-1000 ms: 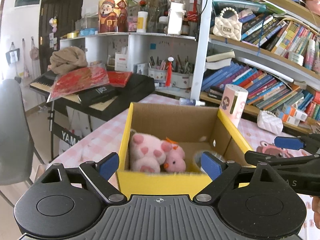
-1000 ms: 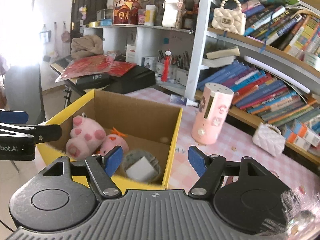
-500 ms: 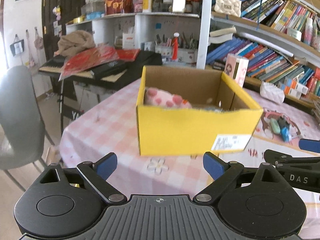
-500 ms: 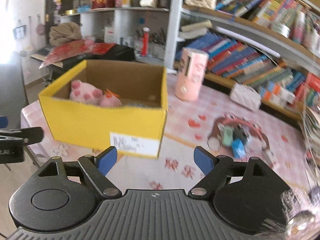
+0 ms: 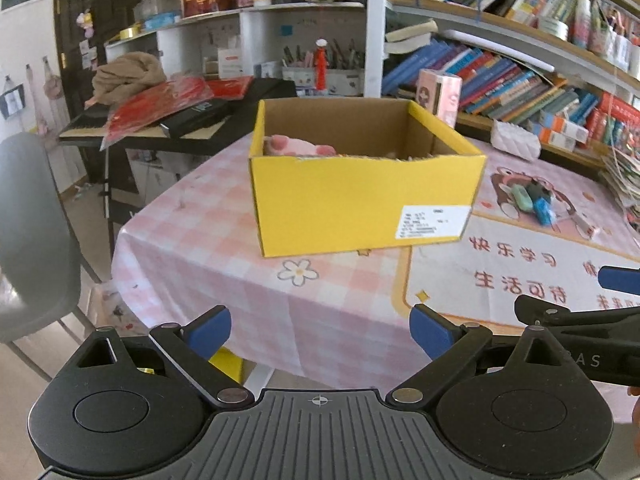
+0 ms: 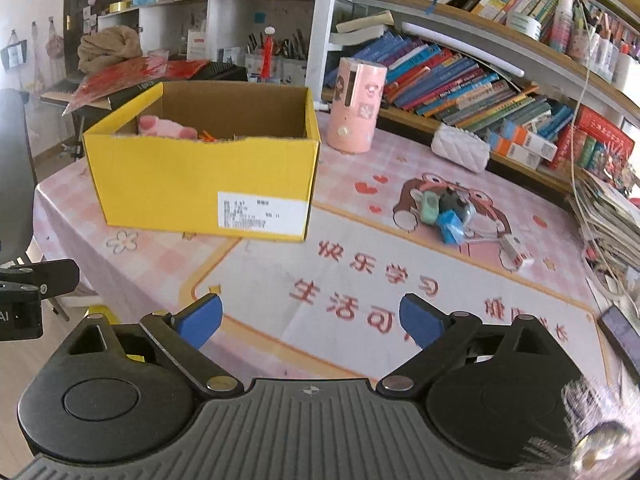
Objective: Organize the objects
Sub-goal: 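Withdraw both tools from the box toward the small items on the mat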
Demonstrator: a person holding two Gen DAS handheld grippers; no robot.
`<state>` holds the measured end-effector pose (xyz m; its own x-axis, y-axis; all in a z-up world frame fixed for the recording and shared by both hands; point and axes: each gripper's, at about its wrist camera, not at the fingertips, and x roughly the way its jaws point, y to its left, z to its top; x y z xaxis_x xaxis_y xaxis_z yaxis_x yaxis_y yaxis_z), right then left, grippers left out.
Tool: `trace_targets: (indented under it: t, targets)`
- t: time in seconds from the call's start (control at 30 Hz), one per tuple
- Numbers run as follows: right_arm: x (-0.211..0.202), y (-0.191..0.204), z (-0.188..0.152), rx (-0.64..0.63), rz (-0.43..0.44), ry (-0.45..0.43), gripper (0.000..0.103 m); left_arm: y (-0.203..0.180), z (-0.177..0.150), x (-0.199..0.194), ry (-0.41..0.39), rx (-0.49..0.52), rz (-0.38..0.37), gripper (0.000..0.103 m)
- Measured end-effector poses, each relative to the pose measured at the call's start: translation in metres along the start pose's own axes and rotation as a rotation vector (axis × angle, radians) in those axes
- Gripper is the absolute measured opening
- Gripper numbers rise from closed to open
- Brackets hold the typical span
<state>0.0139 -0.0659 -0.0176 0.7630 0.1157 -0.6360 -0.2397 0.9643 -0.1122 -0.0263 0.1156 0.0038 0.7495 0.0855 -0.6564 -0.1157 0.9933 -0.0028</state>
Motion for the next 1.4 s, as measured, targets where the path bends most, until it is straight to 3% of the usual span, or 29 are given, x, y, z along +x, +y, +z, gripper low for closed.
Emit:
trace_targets:
  t: [0.83,1.4]
  targets:
    - [-0.031,-0.064,-0.044,0.177,-0.208,0.058,0.099,-0.075,-0.003,0.009,0.029,0.197,-0.211,0.098]
    - [-0.001,-0.124,-0.023,0.202,-0.240,0.079,0.099,-0.134,0.030,0.043,0.021,0.213,-0.247,0.098]
